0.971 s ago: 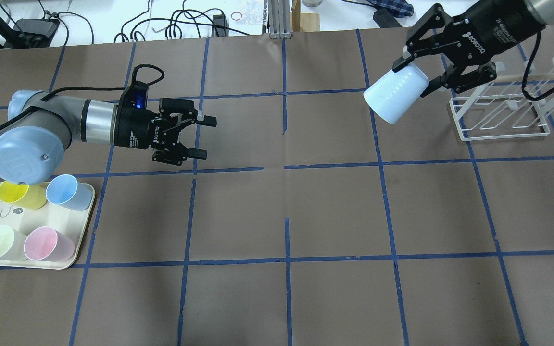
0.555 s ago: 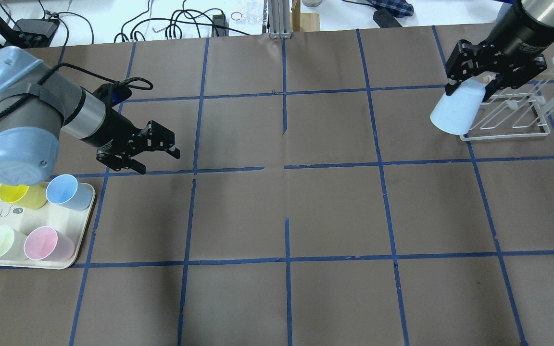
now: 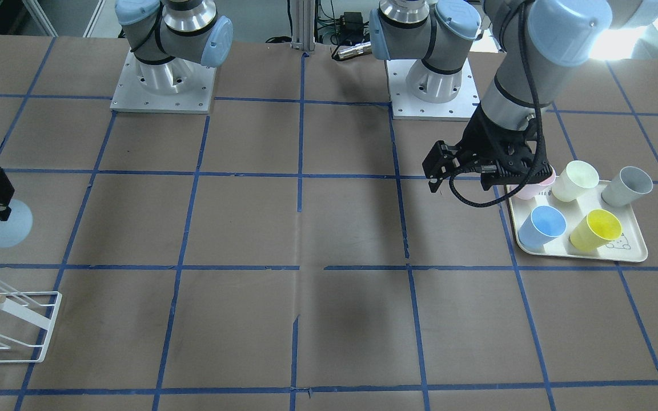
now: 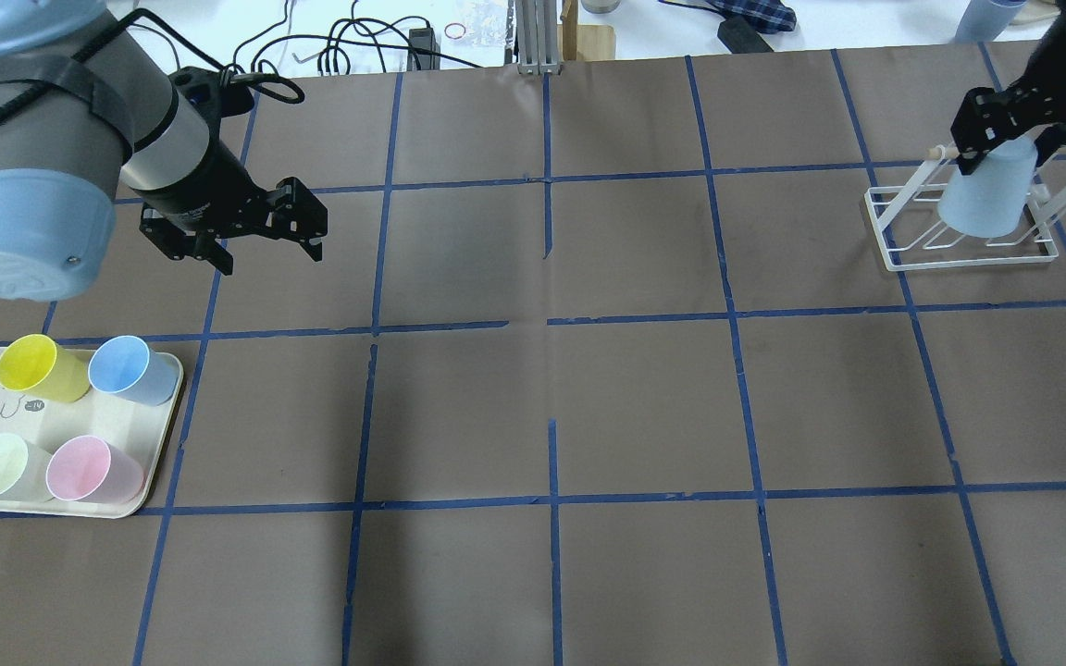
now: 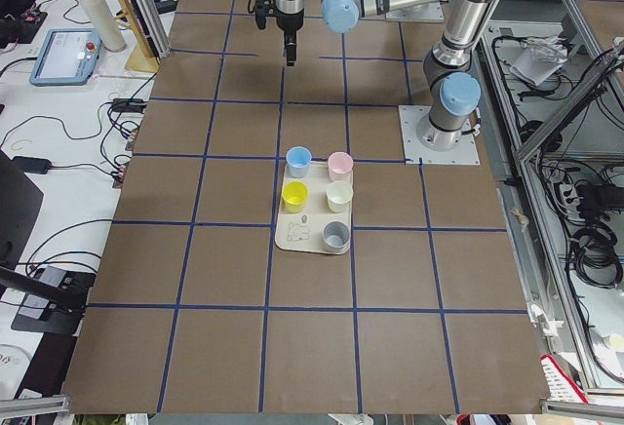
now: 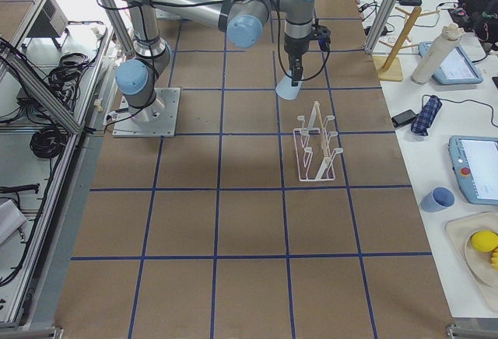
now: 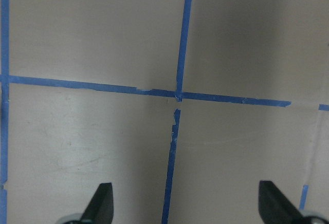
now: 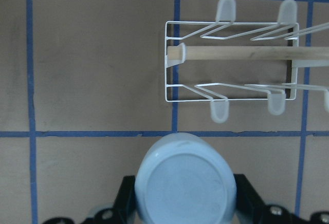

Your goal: Transfer IKEA cup to right arm and place on rack

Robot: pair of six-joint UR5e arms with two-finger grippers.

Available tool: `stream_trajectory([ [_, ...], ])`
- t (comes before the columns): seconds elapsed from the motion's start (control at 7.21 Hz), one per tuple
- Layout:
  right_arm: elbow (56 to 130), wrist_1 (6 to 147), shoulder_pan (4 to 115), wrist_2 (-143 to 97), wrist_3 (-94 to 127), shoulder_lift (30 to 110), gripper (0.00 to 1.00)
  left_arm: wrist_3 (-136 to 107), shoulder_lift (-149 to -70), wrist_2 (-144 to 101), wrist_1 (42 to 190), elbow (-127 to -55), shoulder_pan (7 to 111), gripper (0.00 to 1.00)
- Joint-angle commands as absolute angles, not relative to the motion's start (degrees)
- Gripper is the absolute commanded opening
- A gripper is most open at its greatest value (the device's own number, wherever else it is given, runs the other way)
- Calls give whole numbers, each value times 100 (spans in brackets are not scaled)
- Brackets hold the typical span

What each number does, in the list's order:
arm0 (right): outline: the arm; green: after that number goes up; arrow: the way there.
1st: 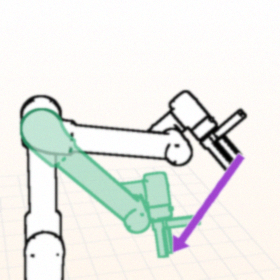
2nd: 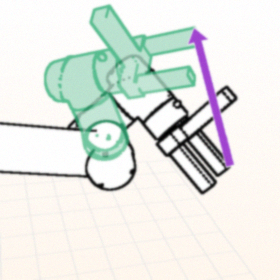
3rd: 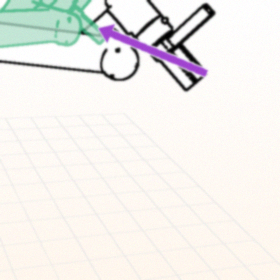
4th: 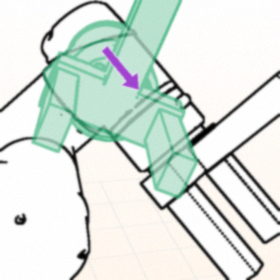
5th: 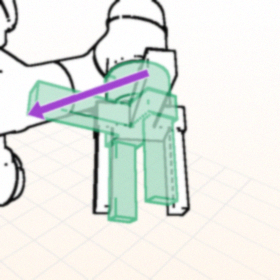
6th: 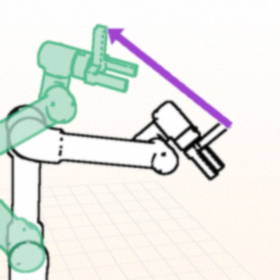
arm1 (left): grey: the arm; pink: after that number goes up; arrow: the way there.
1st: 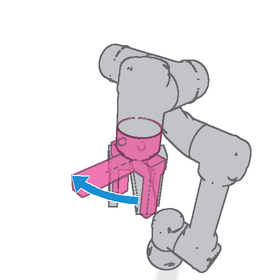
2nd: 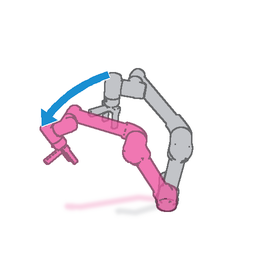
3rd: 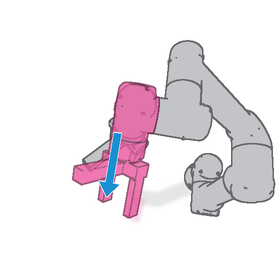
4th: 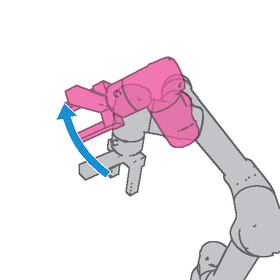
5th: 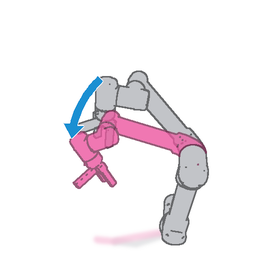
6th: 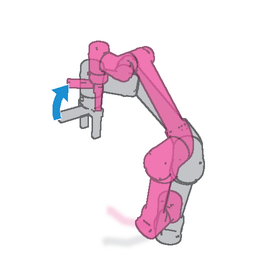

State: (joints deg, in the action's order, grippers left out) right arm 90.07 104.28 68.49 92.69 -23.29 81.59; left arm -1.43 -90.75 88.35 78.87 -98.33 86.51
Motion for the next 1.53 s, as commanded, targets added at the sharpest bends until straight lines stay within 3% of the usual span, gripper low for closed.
stream_trajectory([
  [0.0,9018,10739,6539,9133,-2619,7972,12,-193,-9157,9105,9021,-8795,8763,100],
  [0.14,9018,10862,6530,9045,-2619,7937,11,-524,-9202,9114,9105,-8693,8763,100],
  [0.28,9009,10968,6530,9044,-2680,7832,2,-675,-9176,9149,9105,-8736,8763,100],
  [0.97,9018,11531,6530,8824,-2707,7568,0,53,-8956,9150,9097,-8631,8728,100],
  [1.11,9018,11531,6530,8824,-2707,7524,2,53,-8965,9141,9140,-8622,8701,100],
  [1.39,9035,11522,6530,8824,-2690,7383,21,53,-8921,9141,9141,-8605,8693,100],
])
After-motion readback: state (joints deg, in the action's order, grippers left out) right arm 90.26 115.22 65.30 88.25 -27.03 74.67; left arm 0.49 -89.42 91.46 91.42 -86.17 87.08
